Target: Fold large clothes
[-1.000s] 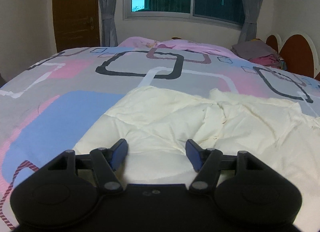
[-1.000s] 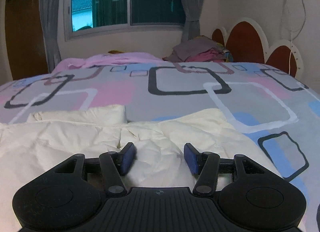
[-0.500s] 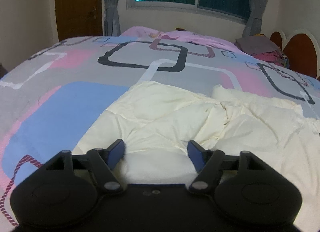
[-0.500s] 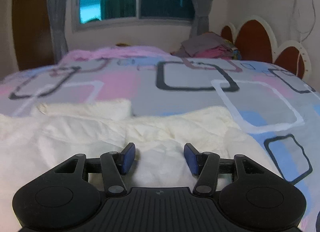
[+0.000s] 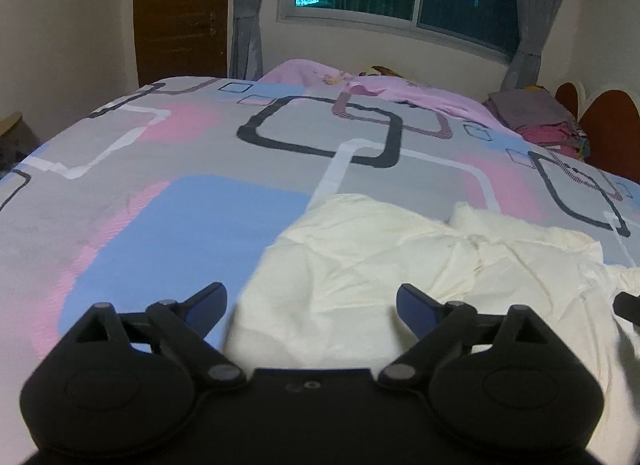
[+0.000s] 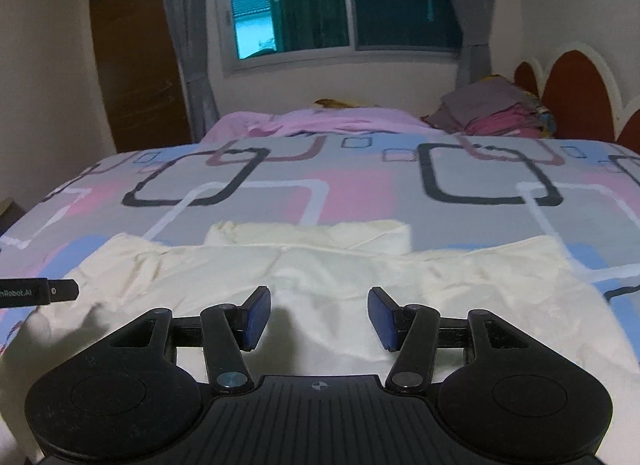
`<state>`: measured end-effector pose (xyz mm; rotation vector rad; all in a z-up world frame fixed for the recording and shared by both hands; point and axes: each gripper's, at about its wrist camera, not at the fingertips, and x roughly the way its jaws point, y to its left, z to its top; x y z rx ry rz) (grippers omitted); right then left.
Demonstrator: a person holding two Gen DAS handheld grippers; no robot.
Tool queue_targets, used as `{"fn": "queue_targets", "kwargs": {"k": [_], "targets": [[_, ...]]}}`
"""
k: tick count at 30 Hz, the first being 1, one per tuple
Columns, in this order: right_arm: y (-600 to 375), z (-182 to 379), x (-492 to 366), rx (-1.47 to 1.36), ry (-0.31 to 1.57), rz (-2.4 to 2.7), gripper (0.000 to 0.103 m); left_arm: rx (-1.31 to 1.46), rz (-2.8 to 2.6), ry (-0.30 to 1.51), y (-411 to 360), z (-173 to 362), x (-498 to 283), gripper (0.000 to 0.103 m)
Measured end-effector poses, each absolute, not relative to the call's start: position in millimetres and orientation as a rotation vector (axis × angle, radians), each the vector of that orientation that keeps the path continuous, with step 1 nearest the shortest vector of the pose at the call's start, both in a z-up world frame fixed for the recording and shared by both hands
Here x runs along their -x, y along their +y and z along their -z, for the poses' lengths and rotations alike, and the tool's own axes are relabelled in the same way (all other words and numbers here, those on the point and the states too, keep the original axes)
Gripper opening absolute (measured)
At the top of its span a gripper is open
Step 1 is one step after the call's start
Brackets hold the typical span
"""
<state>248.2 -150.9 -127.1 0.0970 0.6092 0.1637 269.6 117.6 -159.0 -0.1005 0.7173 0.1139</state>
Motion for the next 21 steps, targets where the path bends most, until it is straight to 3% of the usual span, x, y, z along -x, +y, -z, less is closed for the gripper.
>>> {"fn": "queue_targets", "kwargs": {"k": [11, 14, 17, 18, 19, 21], "targets": [[-121, 181, -264, 0.066, 0.71, -0.147, 0.053, 0.278, 0.013, 0.925, 185, 198, -275, 0.092], [-121, 187, -268, 0.072, 0.726, -0.15, 0.053, 0.385, 0.078, 0.959, 193, 210, -282, 0.087], [-120, 191, -269, 0.078, 0.726, -0.145, 0.053, 0.39, 0.13, 0.949, 191, 212, -282, 0.069], [-119, 192, -269, 0.074, 0.725, -0.141, 0.053, 0.413, 0.16, 0.954, 191, 213, -283, 0.053], [-119, 194, -269, 0.068, 0.722, -0.137, 0.053, 0.44, 0.178, 0.961, 191, 215, -285, 0.044], [-118, 196, -269, 0.072, 0.719, -0.132, 0.053, 0.453, 0.186, 0.962, 188, 216, -286, 0.034]]}}
